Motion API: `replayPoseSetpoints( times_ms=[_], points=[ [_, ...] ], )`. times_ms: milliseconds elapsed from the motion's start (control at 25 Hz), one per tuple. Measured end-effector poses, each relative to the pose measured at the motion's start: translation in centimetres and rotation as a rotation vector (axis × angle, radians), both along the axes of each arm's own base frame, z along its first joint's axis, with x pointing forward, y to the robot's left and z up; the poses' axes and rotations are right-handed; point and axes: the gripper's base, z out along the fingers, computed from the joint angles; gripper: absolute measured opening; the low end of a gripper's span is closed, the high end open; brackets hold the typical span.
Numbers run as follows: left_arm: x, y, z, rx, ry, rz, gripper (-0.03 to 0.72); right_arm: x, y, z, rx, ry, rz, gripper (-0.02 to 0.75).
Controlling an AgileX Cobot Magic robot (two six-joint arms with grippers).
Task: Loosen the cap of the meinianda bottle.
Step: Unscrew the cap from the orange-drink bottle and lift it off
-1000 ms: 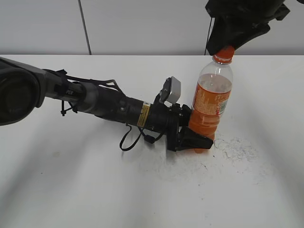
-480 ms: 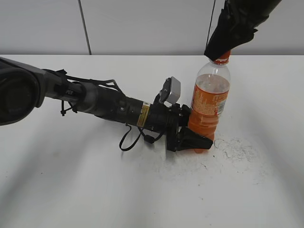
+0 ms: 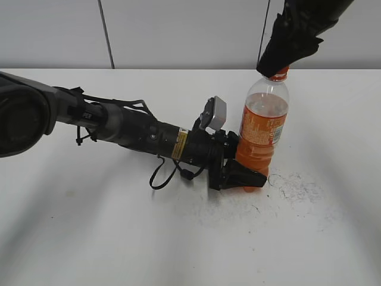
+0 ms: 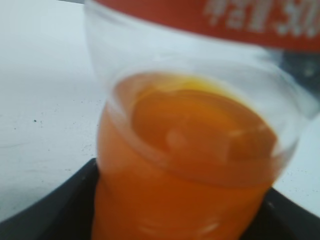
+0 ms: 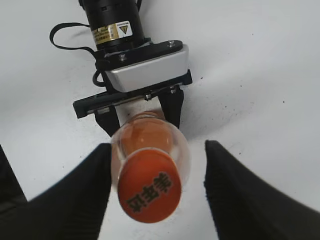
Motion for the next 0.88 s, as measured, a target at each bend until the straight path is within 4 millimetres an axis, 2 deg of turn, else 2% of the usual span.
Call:
replayPoseSetpoints(
  times_ms=[80, 200, 400, 560, 680, 840, 880],
  points=[
    [0.0, 0.0, 0.0, 0.0, 0.0, 0.0, 0.55, 0.03, -0.03, -0.01, 0.011, 0.028, -0.067, 0.481],
    [0.0, 0.0, 0.0, 0.0, 0.0, 0.0, 0.55, 0.04, -0.07, -0.02, 0.035, 0.093, -0.209, 0.524],
    [0.0, 0.0, 0.0, 0.0, 0.0, 0.0, 0.55, 0.12, -0.29, -0.11, 0.085, 0.242, -0.566, 0.535],
    [0.03, 0.03, 0.0, 0.0, 0.0, 0.001, 0.55, 0.17, -0.42, -0.15, 0.094, 0.277, -0.668, 0.533],
    [0.03, 0.03, 0.0, 0.0, 0.0, 0.001, 0.55, 0.17, -0.42, -0.15, 0.096, 0.28, -0.675, 0.474],
    [0.03, 0.03, 0.01, 0.0, 0.001, 0.002, 0.55, 0.16, -0.39, -0.14, 0.097, 0.279, -0.666, 0.315],
    [0.03, 0.03, 0.01, 0.0, 0.001, 0.002, 0.55, 0.15, -0.37, -0.13, 0.098, 0.278, -0.661, 0.295]
  ],
)
